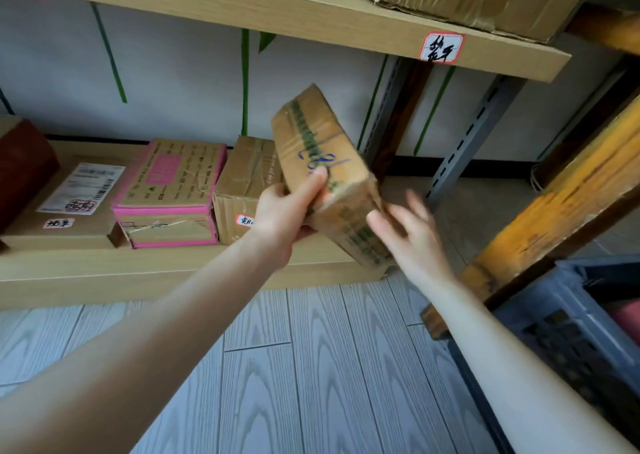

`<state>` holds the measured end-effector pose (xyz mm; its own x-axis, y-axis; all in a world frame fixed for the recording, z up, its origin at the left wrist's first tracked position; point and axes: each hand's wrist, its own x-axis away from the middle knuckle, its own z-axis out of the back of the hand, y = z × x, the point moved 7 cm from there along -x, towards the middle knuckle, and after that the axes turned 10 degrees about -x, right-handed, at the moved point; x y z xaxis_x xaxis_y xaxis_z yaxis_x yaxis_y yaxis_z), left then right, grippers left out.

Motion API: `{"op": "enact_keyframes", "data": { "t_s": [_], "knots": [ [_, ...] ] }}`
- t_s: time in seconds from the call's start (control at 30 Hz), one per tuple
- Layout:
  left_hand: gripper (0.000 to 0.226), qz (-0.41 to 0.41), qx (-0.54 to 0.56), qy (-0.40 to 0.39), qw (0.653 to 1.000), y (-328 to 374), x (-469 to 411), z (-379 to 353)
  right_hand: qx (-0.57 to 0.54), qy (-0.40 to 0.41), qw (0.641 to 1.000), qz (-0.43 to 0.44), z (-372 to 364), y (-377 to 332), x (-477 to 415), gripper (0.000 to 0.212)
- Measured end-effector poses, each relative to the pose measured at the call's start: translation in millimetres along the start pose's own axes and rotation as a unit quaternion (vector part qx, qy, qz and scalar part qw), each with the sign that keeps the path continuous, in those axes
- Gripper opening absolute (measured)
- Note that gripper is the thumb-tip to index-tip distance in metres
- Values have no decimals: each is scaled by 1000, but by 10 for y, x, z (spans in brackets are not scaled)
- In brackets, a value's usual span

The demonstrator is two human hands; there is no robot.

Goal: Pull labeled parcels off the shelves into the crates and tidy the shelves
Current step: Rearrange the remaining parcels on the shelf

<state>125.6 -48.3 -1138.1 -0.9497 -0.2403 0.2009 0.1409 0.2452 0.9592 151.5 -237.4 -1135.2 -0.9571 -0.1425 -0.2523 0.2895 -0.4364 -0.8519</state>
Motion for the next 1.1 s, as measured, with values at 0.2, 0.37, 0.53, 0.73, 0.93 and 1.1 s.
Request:
{"op": "enact_keyframes", "data": {
  "t_s": [0.2,0.37,0.53,0.73,0.93,1.1],
  "knots": [
    [11,-71,-74,-9,995,6,66,-87,-233,37,972,12,-121,-42,25,11],
    [19,-84,-137,-48,986,-83,81,-243,-431,140,880,-143,2,332,97,10],
    [21,80,-248,13,965,-608,42,-26,-551,161,788,-223,33,553,237,26],
    [38,244,-81,-56,965,-988,79,-98,-558,177,768,-259,46,680,341,48],
    [35,252,-86,-40,963,-1056,59,-71,-454,233,833,-213,355,652,297,82],
    [33,229,-69,16,971,-1063,83,-19,-493,221,791,-289,353,791,178,59]
  ]
}}
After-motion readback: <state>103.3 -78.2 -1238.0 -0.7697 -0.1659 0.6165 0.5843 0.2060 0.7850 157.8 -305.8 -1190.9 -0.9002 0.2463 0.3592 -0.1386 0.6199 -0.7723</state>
